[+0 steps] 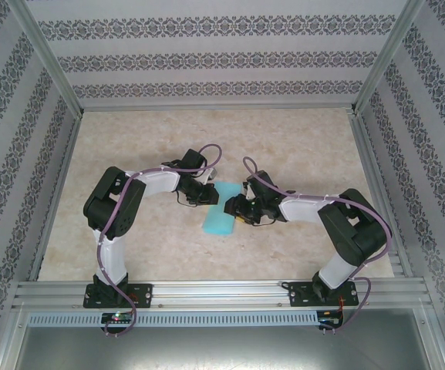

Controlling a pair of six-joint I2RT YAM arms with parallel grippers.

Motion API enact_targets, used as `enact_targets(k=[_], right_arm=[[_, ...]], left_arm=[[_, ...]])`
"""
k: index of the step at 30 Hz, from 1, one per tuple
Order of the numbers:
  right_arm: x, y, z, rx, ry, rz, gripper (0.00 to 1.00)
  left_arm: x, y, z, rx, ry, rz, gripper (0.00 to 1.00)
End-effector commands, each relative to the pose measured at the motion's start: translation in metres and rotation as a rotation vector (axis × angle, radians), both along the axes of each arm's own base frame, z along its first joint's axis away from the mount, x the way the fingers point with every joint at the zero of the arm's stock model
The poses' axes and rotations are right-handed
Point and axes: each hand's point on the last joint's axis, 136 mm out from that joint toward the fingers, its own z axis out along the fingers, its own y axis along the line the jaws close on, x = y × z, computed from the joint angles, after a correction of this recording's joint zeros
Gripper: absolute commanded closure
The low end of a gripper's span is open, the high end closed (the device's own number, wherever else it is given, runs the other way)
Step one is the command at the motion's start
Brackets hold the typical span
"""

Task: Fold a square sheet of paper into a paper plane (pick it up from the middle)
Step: Fold the triangle a second time at the center of the table.

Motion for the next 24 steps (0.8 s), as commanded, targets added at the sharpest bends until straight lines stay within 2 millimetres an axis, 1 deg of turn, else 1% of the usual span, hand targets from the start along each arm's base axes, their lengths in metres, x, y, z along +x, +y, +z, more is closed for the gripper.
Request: enact_targets(k=[1,9,13,20,24], right_arm=[[0.015,0.003,0.008,0.056,-0.019,-0.031,0.53],[0.032,0.000,0.004,0.104,-0.013,-0.072,0.54],[0.040,0.003,0.007,0.123,-0.021,-0.069,0.54],[0.047,0.014,0.013,0.146,-0.034,-0.051,0.55],[0.048,0.013,0.005,0.130,-0.018,-0.053,0.55]], left_arm=[[-0.060,0.066,-0.082,0.316,0.223,0.012,0.80],[-0.059,0.065,-0.081,0.314,0.221,0.010,0.80],[-0.060,0.066,-0.082,0.313,0.223,0.010,0.80],[-0.061,0.066,-0.082,0.313,0.224,0.008,0.80],[-0.061,0.066,-0.082,0.314,0.225,0.008,0.80]])
